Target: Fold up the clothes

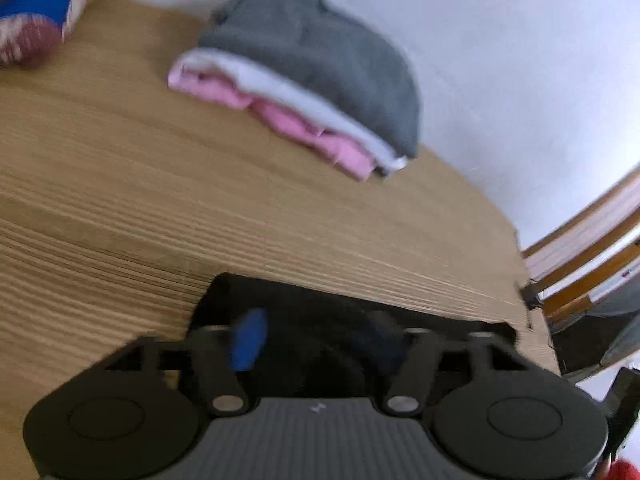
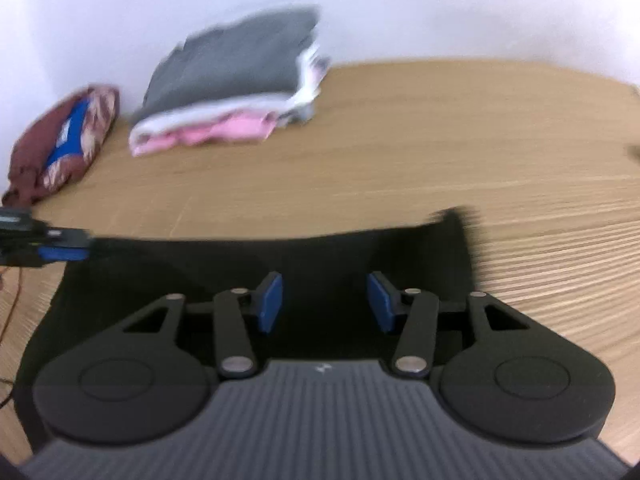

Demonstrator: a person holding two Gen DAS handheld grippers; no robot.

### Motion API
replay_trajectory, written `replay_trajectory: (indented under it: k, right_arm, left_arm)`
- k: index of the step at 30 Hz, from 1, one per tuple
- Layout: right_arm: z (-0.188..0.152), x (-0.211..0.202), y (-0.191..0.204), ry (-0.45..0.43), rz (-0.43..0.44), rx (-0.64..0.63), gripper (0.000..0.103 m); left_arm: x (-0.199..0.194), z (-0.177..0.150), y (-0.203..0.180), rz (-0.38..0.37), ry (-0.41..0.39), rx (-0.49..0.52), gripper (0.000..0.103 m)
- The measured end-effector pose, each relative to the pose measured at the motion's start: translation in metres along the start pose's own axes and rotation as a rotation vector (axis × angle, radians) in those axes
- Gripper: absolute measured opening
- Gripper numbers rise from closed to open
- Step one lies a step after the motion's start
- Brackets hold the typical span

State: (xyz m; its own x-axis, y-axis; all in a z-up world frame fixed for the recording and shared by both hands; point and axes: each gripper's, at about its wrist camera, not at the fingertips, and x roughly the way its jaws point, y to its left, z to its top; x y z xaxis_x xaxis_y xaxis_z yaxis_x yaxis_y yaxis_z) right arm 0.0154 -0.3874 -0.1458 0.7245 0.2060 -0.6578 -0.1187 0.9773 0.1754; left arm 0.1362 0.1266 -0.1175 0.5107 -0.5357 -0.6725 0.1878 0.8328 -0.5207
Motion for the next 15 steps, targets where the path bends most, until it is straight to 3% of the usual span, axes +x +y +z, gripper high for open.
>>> replay_trajectory:
  k: [1,2,4,8,10,12,15]
  right_arm:
    - [-0.002,-0.013,-0.012,-0.015,-0.009,0.009,0.058]
    - [-0.008,-0.024,-0.027,-0.014,-0.032,0.03,0.067]
    - [-0.019,-0.045,-0.057,-0.011,-0.08,0.071,0.075]
    - [-0.057,-0.075,-0.12,0.043,-0.074,0.328,0.076]
    - [-0.08,-0.086,-0.136,0.05,-0.017,0.465,0.076]
    - [-0.102,-0.096,-0.137,0.032,0.009,0.558,0.076]
    - [-0.123,-0.111,-0.124,-0.033,-0.07,0.613,0.076]
  left_arm:
    - [-0.018,-0.006,-0.002,0.035,-0.035,0.015,0.101]
    - [-0.036,-0.013,-0.003,0.06,-0.067,0.028,0.1]
    - [-0.056,-0.022,-0.004,0.046,-0.086,0.012,0.1]
    - [-0.06,-0.032,-0.033,0.012,-0.09,0.046,0.1]
    - [-0.046,-0.033,-0.068,0.006,-0.058,0.18,0.1]
    - [-0.023,-0.033,-0.112,-0.05,-0.006,0.351,0.095]
    - [0.018,-0.023,-0.178,-0.219,0.132,0.578,0.091]
